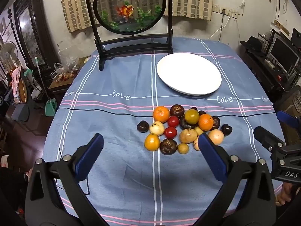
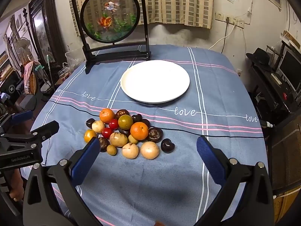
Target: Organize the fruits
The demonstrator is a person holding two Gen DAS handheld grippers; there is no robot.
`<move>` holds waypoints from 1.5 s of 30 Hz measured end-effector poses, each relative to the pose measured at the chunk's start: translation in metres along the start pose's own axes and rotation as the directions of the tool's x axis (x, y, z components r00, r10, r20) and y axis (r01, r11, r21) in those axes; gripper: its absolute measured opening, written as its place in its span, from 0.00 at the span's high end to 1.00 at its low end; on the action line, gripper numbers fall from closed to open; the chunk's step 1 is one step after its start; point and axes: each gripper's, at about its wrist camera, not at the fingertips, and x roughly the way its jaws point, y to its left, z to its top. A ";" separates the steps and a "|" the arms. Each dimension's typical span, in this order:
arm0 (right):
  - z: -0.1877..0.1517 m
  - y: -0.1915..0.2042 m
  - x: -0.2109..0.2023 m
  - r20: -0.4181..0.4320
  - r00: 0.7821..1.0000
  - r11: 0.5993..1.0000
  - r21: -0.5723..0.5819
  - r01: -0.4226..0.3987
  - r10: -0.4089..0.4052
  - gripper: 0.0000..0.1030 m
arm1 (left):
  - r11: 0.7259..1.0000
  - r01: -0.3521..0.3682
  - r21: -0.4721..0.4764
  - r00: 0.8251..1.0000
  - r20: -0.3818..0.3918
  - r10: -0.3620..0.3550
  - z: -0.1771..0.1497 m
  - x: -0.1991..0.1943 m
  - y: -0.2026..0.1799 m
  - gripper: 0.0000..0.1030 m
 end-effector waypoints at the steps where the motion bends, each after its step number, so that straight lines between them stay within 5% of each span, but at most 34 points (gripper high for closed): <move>1: 0.002 0.000 0.001 -0.006 1.000 1.000 0.004 -0.002 0.002 0.01 | 1.000 -0.001 0.000 1.000 0.000 0.001 0.000 0.000 0.000 0.02; 45: 0.002 -0.001 -0.005 0.015 0.999 0.999 0.010 -0.045 0.045 0.01 | 0.999 0.036 -0.020 0.999 -0.013 -0.036 0.001 0.001 0.000 0.02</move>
